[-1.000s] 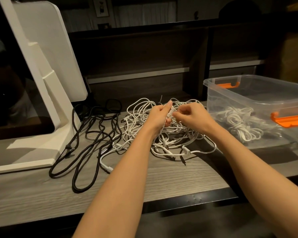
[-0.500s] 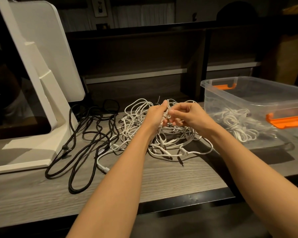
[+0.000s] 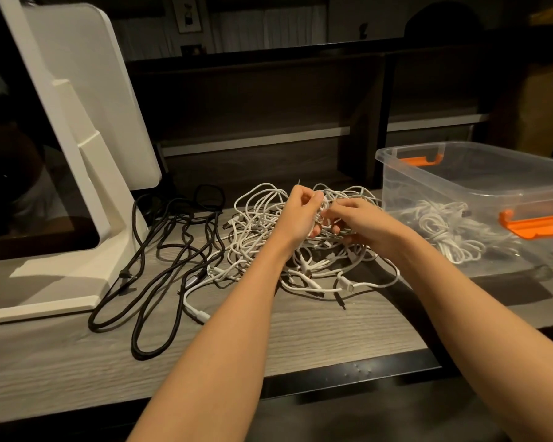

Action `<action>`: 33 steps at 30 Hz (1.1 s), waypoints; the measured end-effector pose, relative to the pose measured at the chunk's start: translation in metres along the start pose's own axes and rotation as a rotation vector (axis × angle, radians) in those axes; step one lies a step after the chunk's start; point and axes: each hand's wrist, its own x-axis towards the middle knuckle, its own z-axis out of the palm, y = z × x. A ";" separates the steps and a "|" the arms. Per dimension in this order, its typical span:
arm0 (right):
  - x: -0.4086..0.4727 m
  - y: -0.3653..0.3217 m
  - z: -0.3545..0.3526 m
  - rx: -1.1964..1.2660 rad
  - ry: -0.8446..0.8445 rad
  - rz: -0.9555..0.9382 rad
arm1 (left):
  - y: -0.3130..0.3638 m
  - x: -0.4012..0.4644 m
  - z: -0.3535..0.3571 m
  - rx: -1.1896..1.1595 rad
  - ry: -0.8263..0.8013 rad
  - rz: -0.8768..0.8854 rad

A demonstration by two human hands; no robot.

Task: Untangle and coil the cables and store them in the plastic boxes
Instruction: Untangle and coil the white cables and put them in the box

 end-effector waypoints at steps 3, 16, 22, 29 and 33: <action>-0.001 0.001 -0.001 0.072 0.042 0.013 | -0.001 -0.001 0.003 0.071 -0.009 0.087; 0.001 0.003 -0.008 0.295 0.075 0.087 | -0.008 0.000 -0.002 0.356 0.058 0.326; 0.003 0.004 -0.012 0.583 0.035 0.133 | -0.007 0.000 -0.007 0.156 -0.018 0.246; 0.008 0.010 -0.010 0.754 0.148 0.086 | -0.004 -0.003 -0.007 0.082 -0.098 0.171; 0.012 0.013 -0.001 0.394 0.366 -0.073 | -0.003 -0.004 -0.008 0.115 -0.138 0.122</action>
